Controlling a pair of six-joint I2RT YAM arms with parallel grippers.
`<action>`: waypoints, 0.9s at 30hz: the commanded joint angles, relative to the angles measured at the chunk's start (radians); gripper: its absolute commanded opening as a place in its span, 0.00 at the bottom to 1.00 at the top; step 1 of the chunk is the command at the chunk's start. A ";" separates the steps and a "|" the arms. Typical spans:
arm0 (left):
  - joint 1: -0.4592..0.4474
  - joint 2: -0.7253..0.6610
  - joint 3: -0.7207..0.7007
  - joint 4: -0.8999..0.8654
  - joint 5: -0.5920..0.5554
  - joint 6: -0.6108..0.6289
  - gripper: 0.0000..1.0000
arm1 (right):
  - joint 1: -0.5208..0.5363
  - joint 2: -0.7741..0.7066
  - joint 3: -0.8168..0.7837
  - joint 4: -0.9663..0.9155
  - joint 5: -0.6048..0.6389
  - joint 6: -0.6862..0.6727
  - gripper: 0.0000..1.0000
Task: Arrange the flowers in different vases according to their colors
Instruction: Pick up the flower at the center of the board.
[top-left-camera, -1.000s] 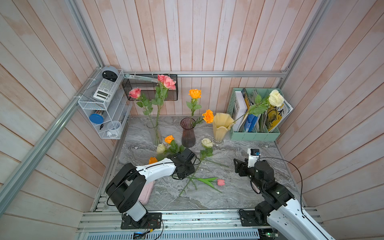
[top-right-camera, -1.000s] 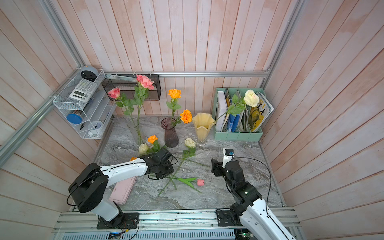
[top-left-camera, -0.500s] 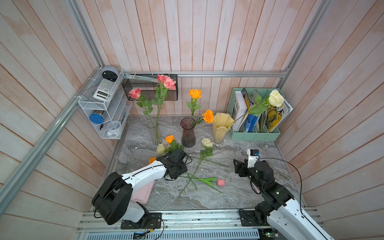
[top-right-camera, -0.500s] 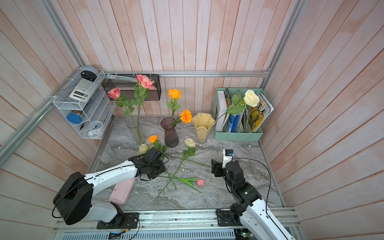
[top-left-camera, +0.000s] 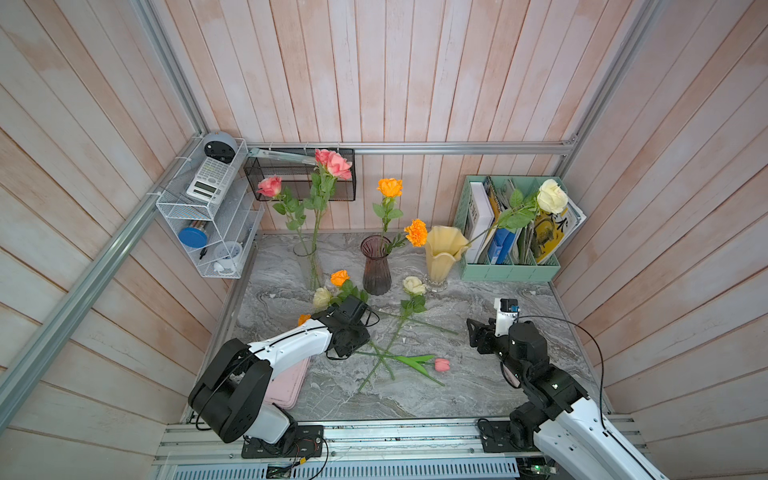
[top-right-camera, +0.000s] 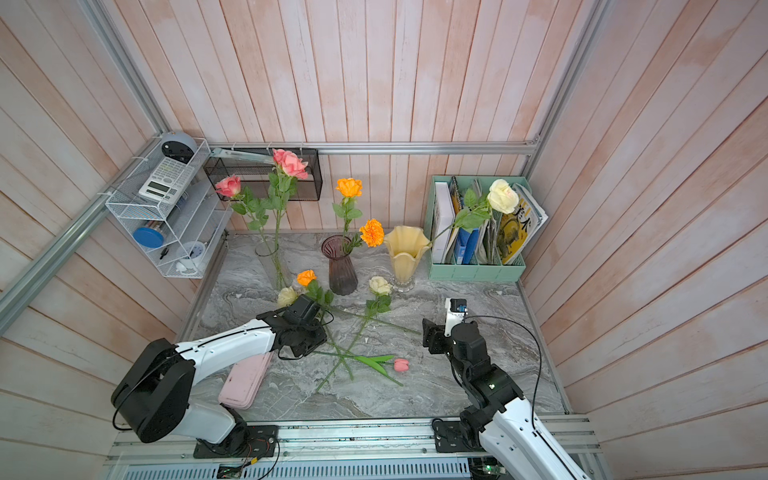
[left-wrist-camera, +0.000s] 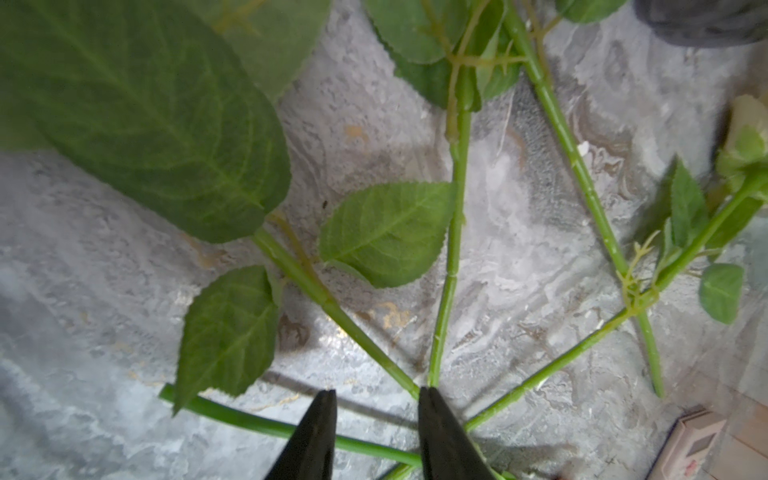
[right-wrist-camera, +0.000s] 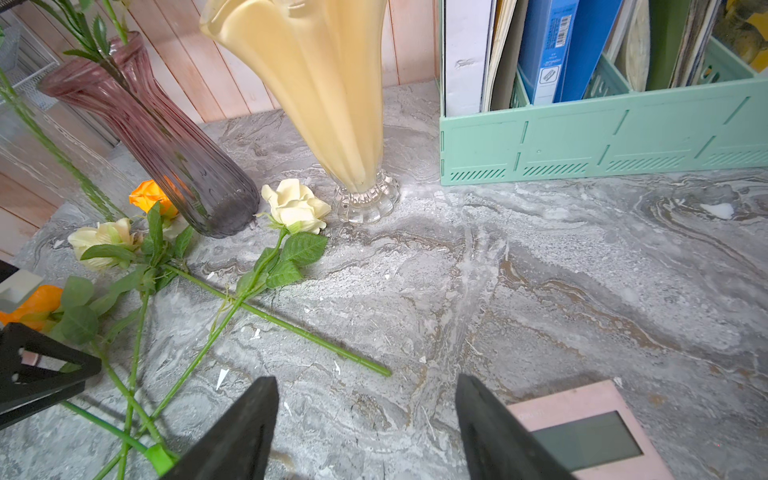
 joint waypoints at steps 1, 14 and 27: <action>0.008 0.025 -0.007 0.015 0.000 0.021 0.37 | -0.006 -0.003 -0.013 0.023 0.000 -0.001 0.74; 0.017 0.113 0.032 0.030 0.004 0.051 0.37 | -0.007 -0.001 -0.019 0.034 -0.006 -0.001 0.74; 0.023 0.111 0.051 0.014 -0.004 0.062 0.37 | -0.008 0.007 -0.022 0.043 -0.016 -0.003 0.74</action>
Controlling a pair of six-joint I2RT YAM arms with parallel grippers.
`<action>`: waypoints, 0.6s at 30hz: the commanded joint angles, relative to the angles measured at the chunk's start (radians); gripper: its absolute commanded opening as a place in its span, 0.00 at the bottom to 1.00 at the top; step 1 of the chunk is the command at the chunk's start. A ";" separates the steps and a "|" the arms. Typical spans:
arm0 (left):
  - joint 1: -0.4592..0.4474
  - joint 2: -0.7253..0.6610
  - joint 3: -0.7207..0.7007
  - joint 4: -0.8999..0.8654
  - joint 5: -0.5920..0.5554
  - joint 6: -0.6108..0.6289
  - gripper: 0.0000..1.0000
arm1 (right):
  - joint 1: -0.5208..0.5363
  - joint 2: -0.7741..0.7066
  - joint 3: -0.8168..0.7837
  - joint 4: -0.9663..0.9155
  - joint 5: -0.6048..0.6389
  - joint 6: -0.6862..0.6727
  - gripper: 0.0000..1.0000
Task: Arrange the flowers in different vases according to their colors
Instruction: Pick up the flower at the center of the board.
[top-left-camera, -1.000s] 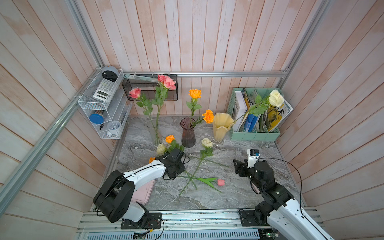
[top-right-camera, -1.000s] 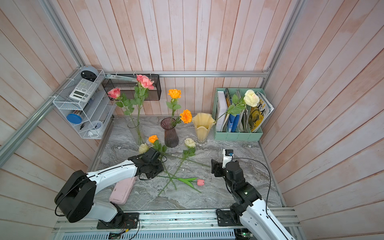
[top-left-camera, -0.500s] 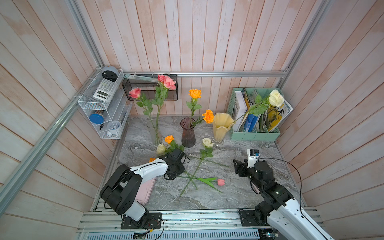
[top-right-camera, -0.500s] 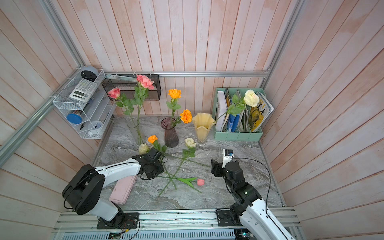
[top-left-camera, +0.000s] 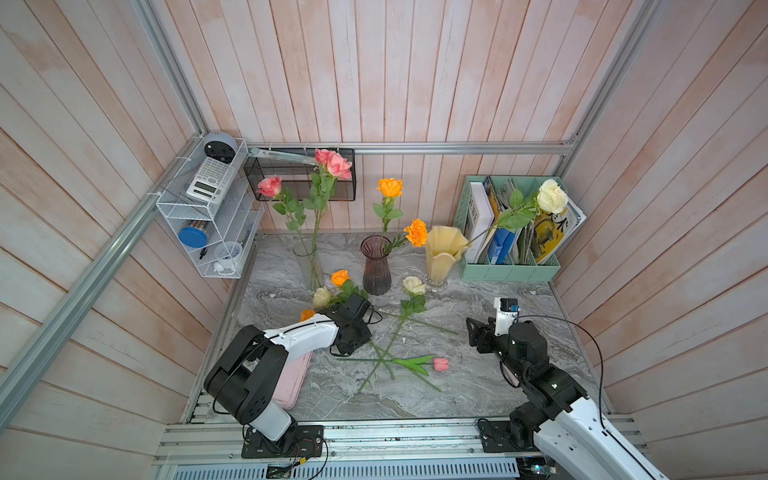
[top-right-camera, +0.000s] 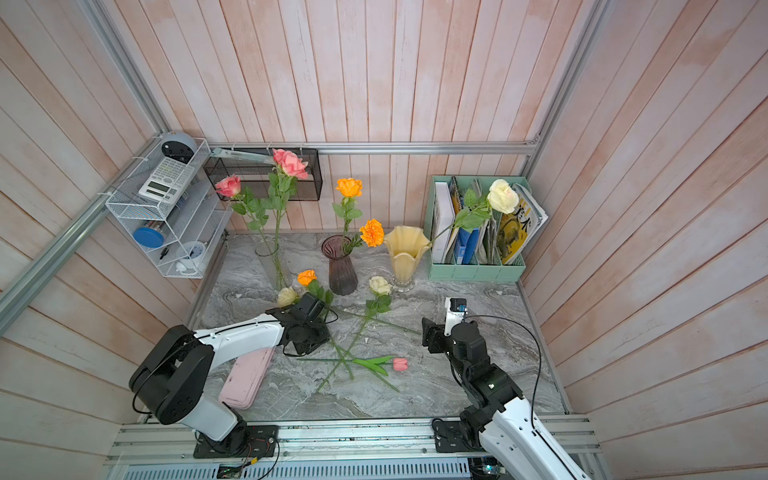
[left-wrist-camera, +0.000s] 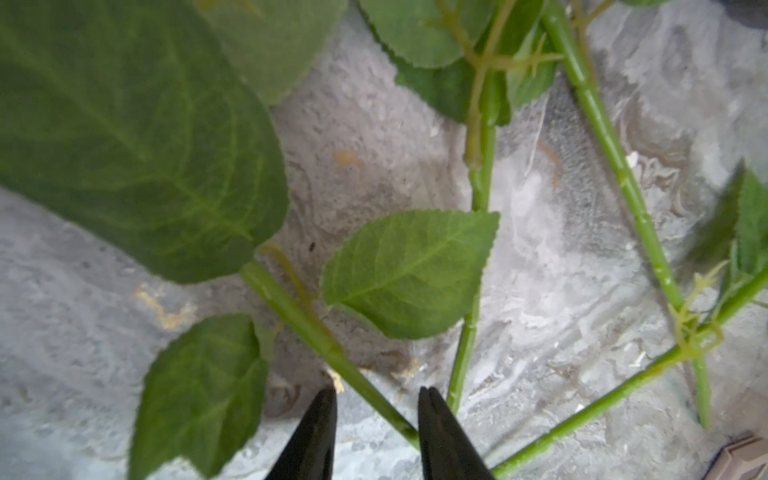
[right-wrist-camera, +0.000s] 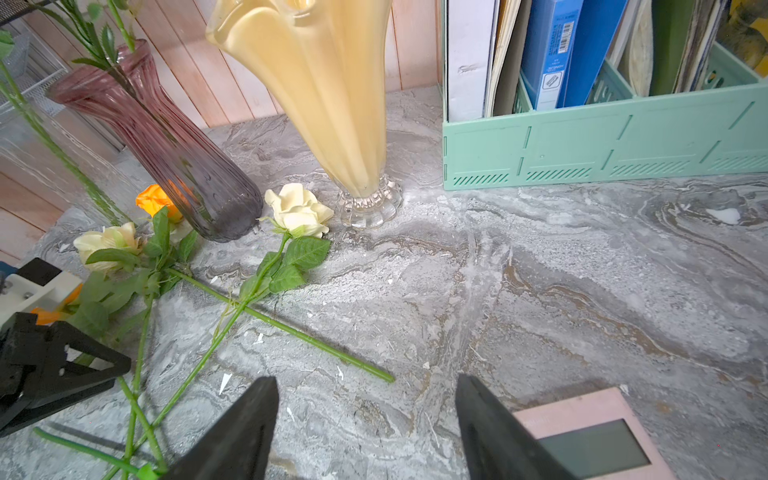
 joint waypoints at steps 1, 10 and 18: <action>0.008 0.012 0.018 -0.012 -0.008 0.018 0.37 | -0.004 0.001 -0.017 0.020 -0.011 -0.003 0.74; 0.031 0.066 0.052 -0.018 -0.022 0.056 0.26 | -0.005 -0.008 -0.020 0.019 -0.011 -0.003 0.74; 0.034 0.029 0.036 -0.021 -0.045 0.065 0.17 | -0.005 -0.010 -0.019 0.020 -0.011 -0.005 0.74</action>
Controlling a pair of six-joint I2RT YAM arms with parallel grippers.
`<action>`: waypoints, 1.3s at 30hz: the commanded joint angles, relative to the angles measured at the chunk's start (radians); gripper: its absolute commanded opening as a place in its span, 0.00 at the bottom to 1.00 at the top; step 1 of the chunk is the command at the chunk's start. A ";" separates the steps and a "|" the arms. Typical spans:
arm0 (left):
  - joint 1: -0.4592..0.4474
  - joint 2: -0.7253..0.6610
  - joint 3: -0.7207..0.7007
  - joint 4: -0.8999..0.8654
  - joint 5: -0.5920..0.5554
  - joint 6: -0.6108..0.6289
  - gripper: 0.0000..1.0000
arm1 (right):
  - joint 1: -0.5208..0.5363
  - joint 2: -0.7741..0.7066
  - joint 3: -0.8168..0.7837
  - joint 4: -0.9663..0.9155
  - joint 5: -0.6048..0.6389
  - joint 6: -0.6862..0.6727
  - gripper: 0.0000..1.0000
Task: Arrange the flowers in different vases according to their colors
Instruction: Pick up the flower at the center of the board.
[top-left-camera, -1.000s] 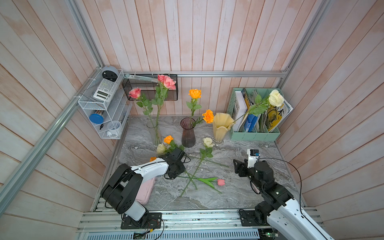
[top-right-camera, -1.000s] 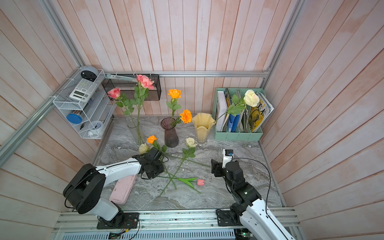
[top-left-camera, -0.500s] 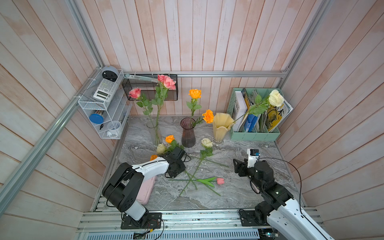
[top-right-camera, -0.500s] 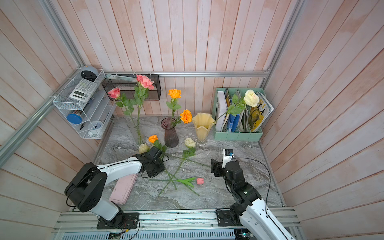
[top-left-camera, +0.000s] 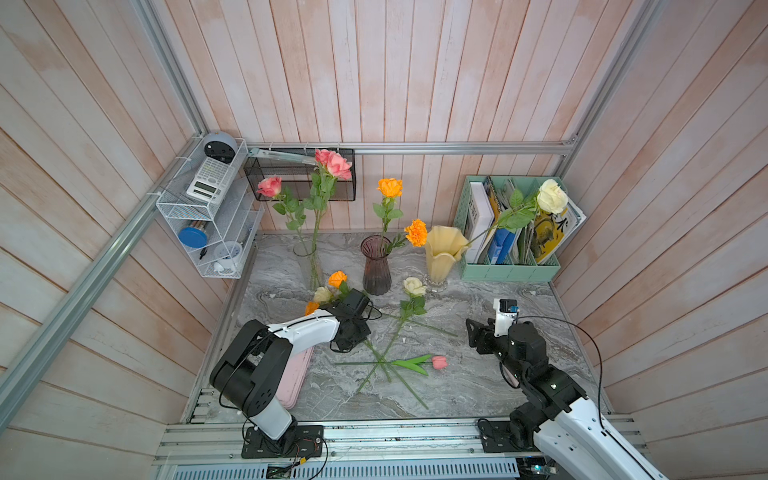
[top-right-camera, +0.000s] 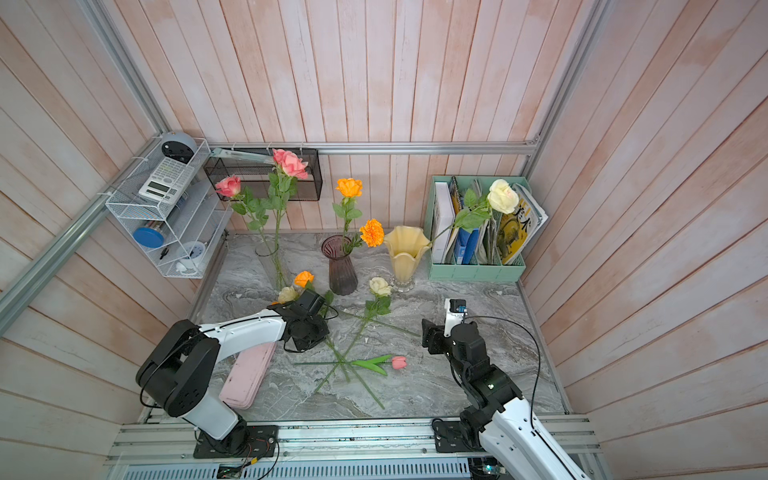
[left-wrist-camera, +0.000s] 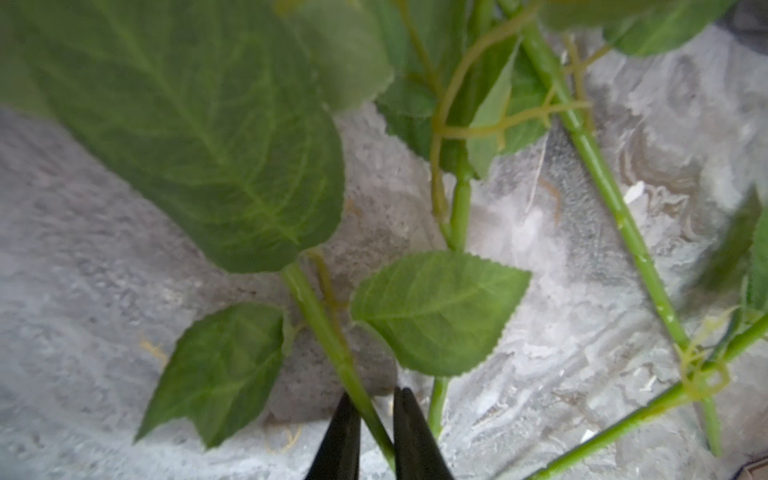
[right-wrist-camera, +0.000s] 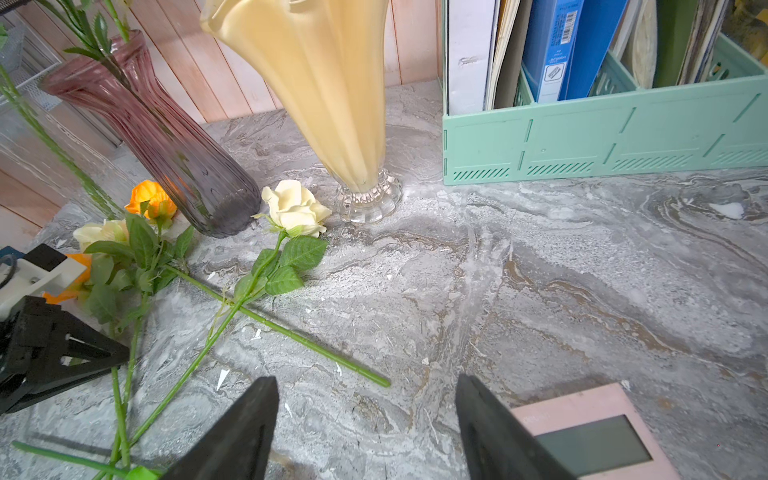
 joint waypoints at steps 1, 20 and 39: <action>0.007 -0.026 -0.006 -0.007 -0.043 0.016 0.17 | -0.006 -0.007 -0.010 0.020 -0.007 -0.004 0.74; 0.002 -0.220 -0.048 0.068 -0.147 -0.034 0.03 | -0.007 0.009 -0.003 0.024 -0.007 -0.015 0.74; -0.040 -0.233 0.080 0.082 -0.356 0.157 0.00 | -0.007 0.028 -0.003 0.039 -0.027 -0.020 0.74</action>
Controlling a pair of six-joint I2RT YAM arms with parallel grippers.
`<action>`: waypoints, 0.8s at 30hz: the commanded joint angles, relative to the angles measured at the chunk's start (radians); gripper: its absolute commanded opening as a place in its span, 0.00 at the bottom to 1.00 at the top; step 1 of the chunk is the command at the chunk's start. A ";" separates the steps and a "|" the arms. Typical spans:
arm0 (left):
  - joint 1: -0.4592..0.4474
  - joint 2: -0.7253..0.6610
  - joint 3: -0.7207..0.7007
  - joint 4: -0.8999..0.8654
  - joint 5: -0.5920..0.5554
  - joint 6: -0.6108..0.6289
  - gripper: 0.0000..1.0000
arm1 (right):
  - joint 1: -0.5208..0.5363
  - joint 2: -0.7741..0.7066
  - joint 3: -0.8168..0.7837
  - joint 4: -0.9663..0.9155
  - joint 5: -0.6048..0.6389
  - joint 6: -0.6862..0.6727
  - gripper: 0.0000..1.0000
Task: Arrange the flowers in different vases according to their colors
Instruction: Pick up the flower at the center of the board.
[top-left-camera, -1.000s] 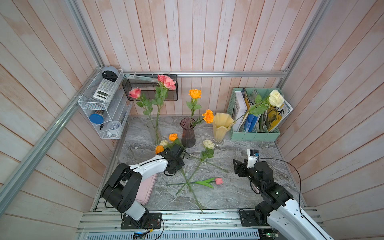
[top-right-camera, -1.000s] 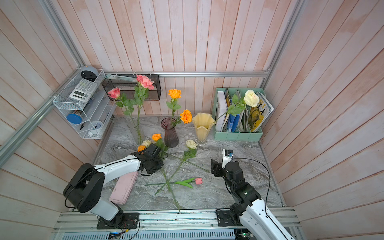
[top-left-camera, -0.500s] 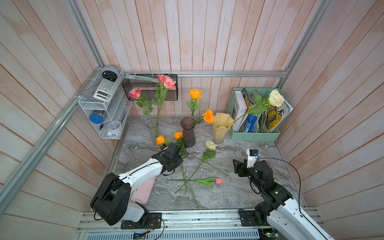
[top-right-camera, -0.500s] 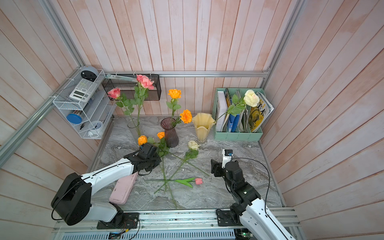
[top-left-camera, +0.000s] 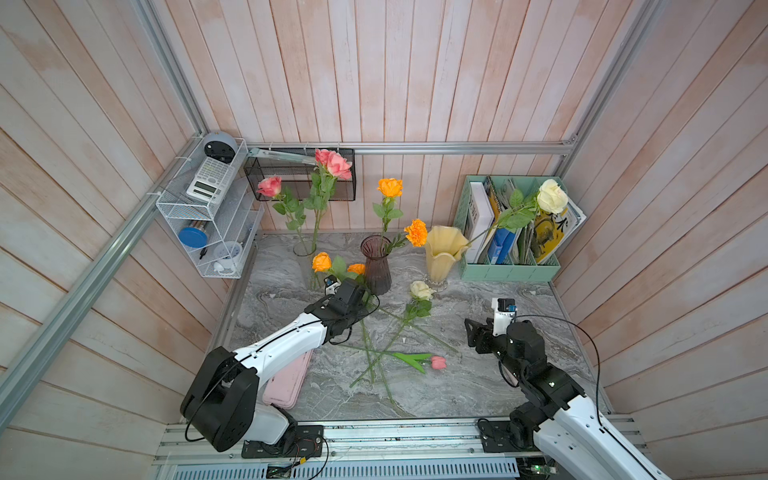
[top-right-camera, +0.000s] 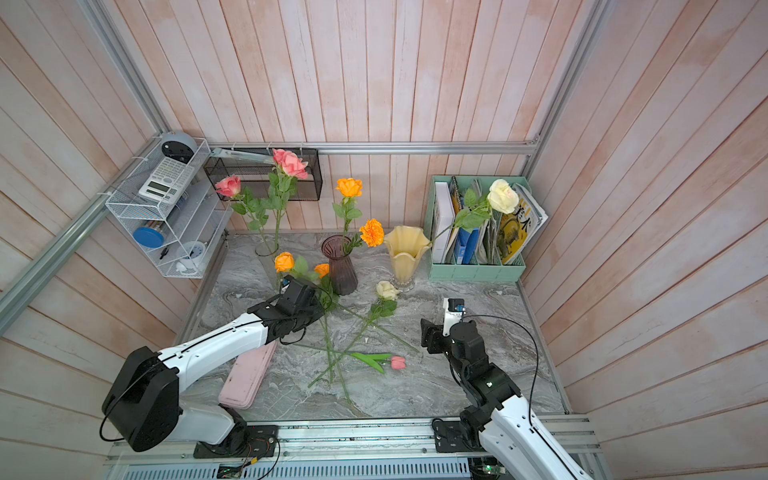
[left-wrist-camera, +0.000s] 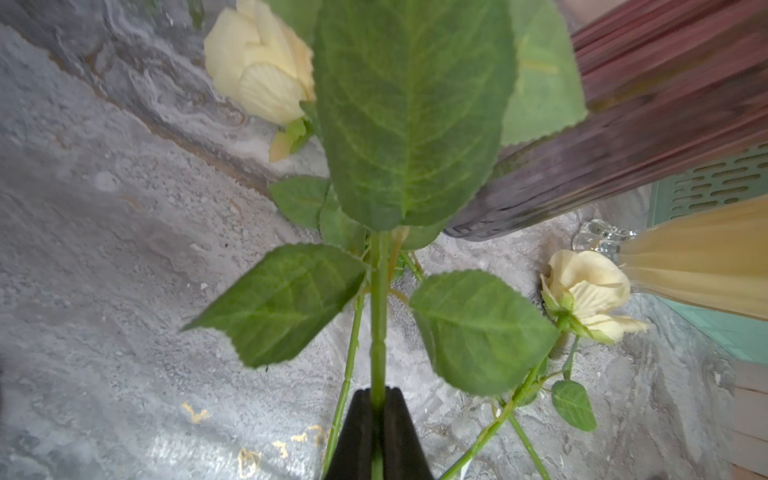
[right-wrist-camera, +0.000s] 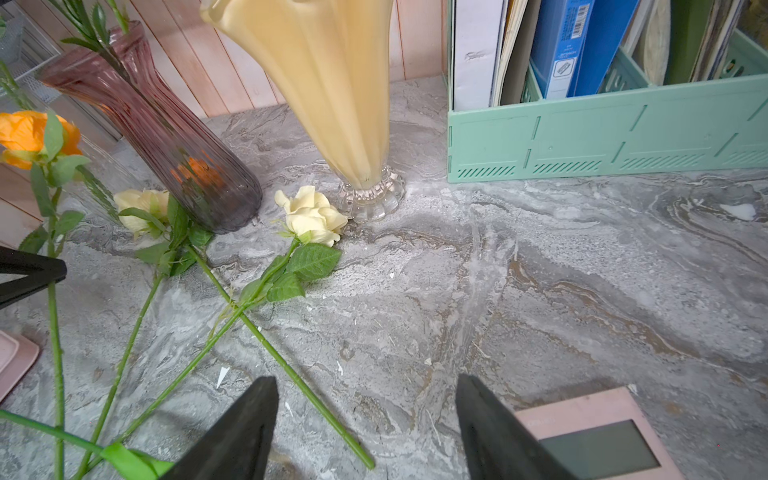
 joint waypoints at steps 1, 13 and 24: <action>-0.013 -0.028 0.049 -0.002 -0.103 0.095 0.00 | -0.004 0.004 -0.002 0.025 -0.011 -0.012 0.74; -0.055 -0.073 0.177 0.008 -0.230 0.357 0.00 | -0.004 0.029 0.001 0.035 -0.018 -0.018 0.74; -0.129 -0.111 0.346 0.085 -0.319 0.684 0.00 | -0.005 0.041 0.006 0.041 -0.015 -0.025 0.74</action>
